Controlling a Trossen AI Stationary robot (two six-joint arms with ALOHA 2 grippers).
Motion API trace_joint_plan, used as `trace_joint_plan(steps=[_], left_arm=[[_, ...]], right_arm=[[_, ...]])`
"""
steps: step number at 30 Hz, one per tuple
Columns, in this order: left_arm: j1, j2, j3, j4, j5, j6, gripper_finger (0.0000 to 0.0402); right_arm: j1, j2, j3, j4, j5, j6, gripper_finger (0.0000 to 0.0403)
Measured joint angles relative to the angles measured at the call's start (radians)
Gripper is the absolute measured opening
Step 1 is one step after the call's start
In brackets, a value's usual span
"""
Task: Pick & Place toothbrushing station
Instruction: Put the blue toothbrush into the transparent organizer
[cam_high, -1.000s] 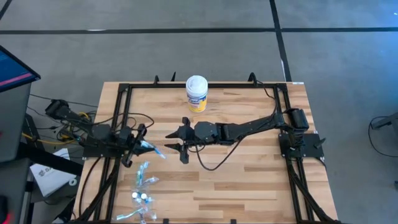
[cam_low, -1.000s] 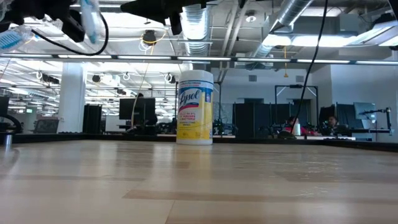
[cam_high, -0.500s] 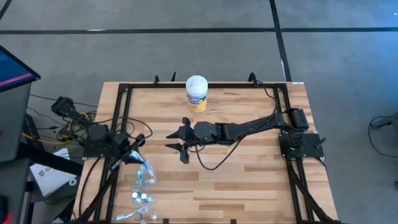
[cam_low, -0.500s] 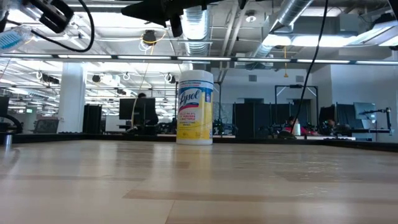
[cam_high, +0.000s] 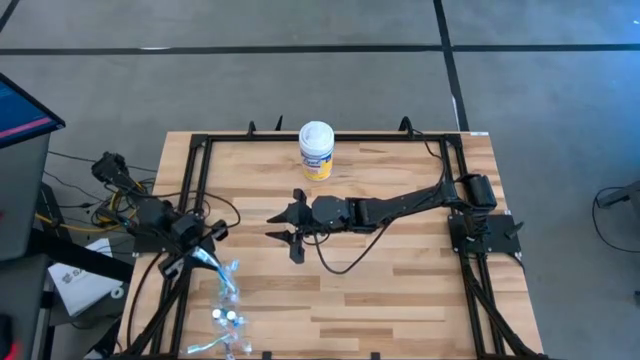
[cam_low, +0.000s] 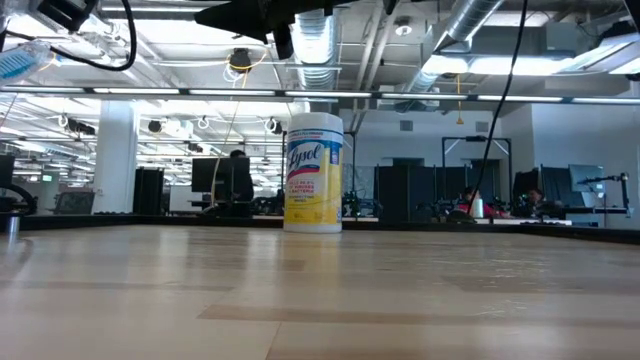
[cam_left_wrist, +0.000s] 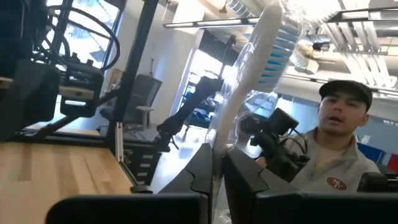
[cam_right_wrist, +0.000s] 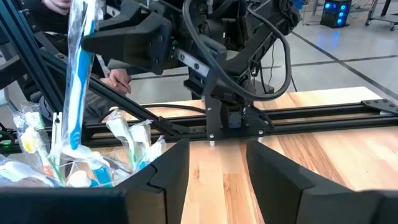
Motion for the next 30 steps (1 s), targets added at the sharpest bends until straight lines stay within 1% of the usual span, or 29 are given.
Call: trace_joint_plan(steps=[7, 12, 14, 18, 22, 27, 30], left_arm=[[0.0, -0.02, 0.005, -0.002, 0.005, -0.001, 0.001], [0.0, -0.019, 0.052, -0.002, 0.083, -0.001, 0.001], [0.0, -0.02, 0.081, -0.029, 0.109, -0.001, 0.001], [0.0, -0.016, 0.12, -0.167, 0.089, -0.052, 0.001], [-0.009, -0.016, 0.127, -0.203, 0.082, -0.077, 0.001], [-0.048, -0.019, 0.127, -0.252, 0.079, -0.075, 0.001], [-0.081, -0.02, 0.127, -0.299, 0.026, -0.075, 0.001]], right_arm=[[0.002, 0.0, 0.0, -0.002, 0.0, -0.003, 0.0145], [0.002, 0.0, 0.0, -0.005, 0.0, -0.003, 0.0147], [0.002, 0.0, 0.0, -0.011, 0.0, -0.002, 0.0148], [0.002, 0.0, 0.0, -0.021, 0.0, -0.002, 0.0147], [0.003, 0.0, 0.0, -0.022, 0.0, -0.002, 0.0143], [0.004, 0.0, 0.0, -0.022, 0.0, -0.002, 0.0142], [0.007, 0.0, 0.0, -0.022, 0.0, -0.002, 0.0144]])
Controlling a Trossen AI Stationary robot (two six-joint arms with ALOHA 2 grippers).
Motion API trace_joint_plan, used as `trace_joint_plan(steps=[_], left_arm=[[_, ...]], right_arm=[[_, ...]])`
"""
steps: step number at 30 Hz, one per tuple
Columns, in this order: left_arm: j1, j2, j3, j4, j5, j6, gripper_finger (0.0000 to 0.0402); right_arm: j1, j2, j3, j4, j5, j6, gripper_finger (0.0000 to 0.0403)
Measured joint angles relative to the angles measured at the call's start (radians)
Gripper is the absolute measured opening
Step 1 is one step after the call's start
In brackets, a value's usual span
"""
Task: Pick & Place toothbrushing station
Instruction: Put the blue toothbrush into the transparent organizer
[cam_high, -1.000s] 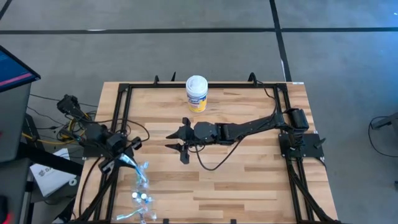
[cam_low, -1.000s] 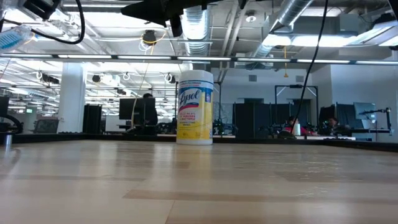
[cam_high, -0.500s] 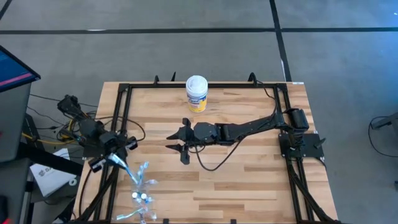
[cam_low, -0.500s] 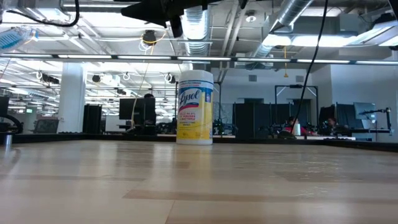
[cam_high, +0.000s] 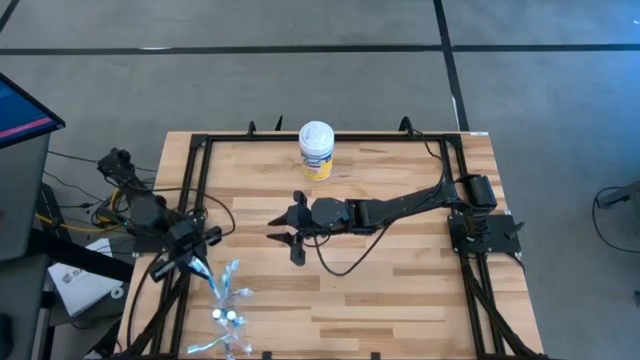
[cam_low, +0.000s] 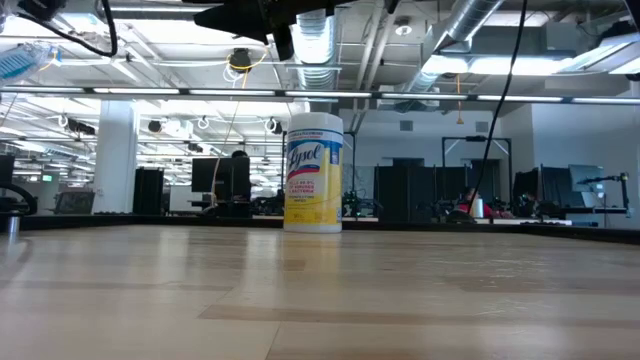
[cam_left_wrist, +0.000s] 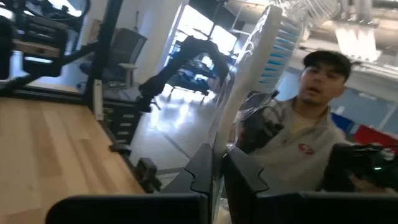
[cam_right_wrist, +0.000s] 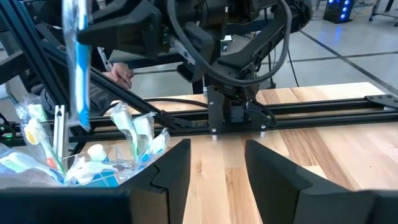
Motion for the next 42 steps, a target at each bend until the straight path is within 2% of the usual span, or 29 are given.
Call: trace_joint_plan(steps=[2, 6, 11, 18, 26, 42], left_arm=[[-0.024, 0.0, 0.0, -0.016, -0.04, 0.027, 0.001], [-0.077, -0.022, 0.0, -0.035, -0.051, 0.091, 0.001], [-0.122, -0.116, -0.003, -0.106, -0.113, 0.156, 0.001], [-0.126, -0.258, -0.091, -0.14, -0.119, 0.181, 0.001], [-0.126, -0.256, -0.127, -0.196, -0.099, 0.099, 0.001], [-0.126, -0.256, -0.127, -0.345, -0.129, 0.058, 0.0011]], right_arm=[[0.002, 0.0, 0.0, 0.0, 0.0, 0.0, 0.0145], [0.004, 0.0, 0.0, 0.0, 0.0, 0.0, 0.0146], [0.003, 0.0, 0.0, 0.0, 0.0, 0.0, 0.0141], [0.003, 0.0, 0.0, 0.0, 0.0, 0.0, 0.0139], [0.003, 0.0, 0.0, -0.002, 0.0, -0.003, 0.0137], [0.003, 0.0, 0.0, -0.002, 0.0, -0.011, 0.0142]])
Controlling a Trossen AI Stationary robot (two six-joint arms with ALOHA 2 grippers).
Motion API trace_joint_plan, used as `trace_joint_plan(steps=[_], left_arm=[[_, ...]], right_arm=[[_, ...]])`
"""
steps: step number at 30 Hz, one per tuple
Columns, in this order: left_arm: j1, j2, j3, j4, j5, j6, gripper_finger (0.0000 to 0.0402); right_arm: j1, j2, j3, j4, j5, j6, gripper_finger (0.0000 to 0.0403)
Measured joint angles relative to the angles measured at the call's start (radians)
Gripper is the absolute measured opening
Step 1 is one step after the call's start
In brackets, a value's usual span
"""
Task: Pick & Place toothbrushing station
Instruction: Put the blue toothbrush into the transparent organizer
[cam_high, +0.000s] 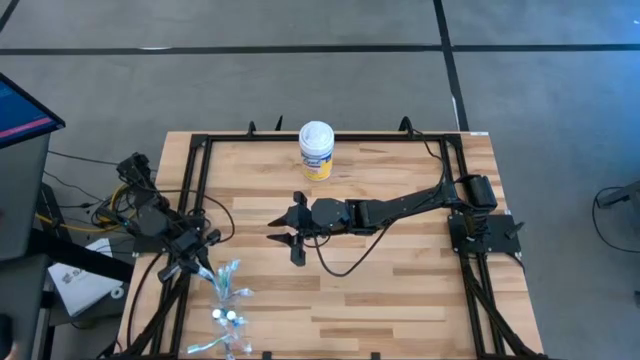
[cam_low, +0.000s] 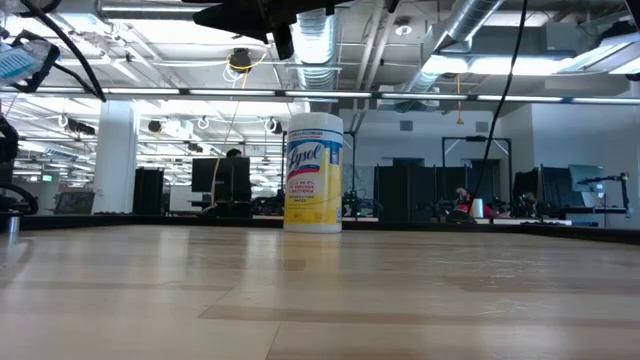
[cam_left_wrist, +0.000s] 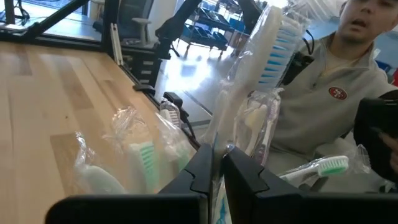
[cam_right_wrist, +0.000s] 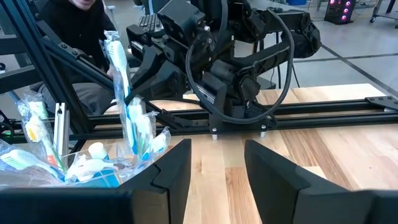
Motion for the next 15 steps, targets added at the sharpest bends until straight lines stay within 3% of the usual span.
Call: trace_joint_plan(steps=[15], left_arm=[[-0.002, 0.059, -0.066, 0.058, -0.011, -0.037, 0.0011]], right_arm=[[-0.008, 0.0, 0.0, -0.011, 0.0, 0.0, 0.0141]])
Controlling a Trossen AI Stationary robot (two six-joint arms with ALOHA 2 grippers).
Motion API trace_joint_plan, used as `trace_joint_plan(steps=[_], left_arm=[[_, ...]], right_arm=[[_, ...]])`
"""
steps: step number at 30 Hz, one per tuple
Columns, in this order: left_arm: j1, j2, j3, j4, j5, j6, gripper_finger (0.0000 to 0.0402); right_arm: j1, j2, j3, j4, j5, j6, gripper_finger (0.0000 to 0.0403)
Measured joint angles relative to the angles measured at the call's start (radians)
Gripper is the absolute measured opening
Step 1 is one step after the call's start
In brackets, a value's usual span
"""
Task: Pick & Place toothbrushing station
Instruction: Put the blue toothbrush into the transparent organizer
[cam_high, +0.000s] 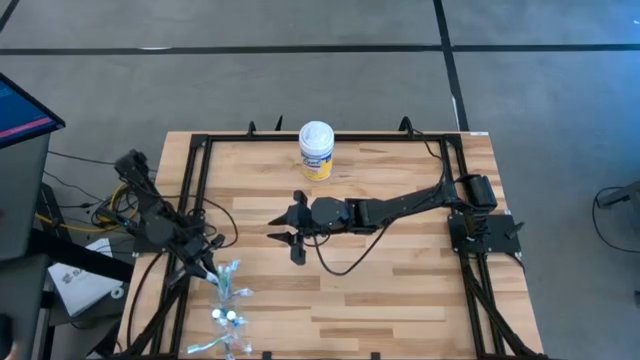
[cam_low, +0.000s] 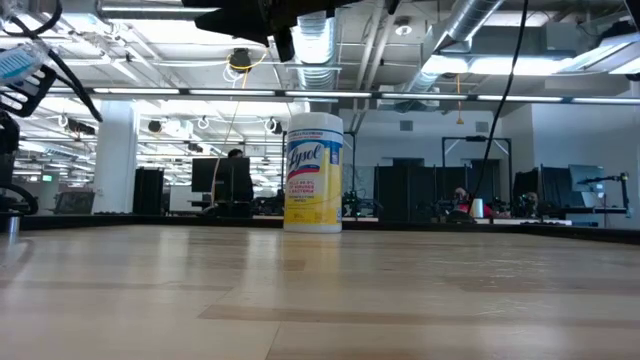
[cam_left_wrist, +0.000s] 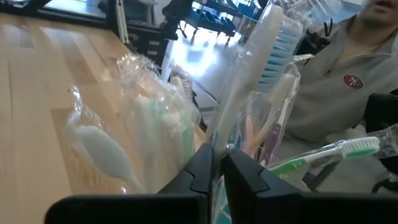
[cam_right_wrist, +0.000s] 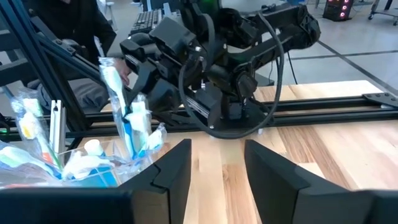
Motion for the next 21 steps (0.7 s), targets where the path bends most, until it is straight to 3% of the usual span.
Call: trace_joint_plan(steps=[10, 21], left_arm=[[0.0, 0.087, -0.001, 0.006, -0.001, -0.056, 0.0032], [0.0, 0.092, -0.002, 0.039, -0.019, -0.077, 0.0051]], right_arm=[[-0.007, 0.0, 0.0, -0.012, 0.0, 0.0, 0.0137], [-0.007, 0.0, 0.0, -0.01, 0.0, 0.004, 0.0144]])
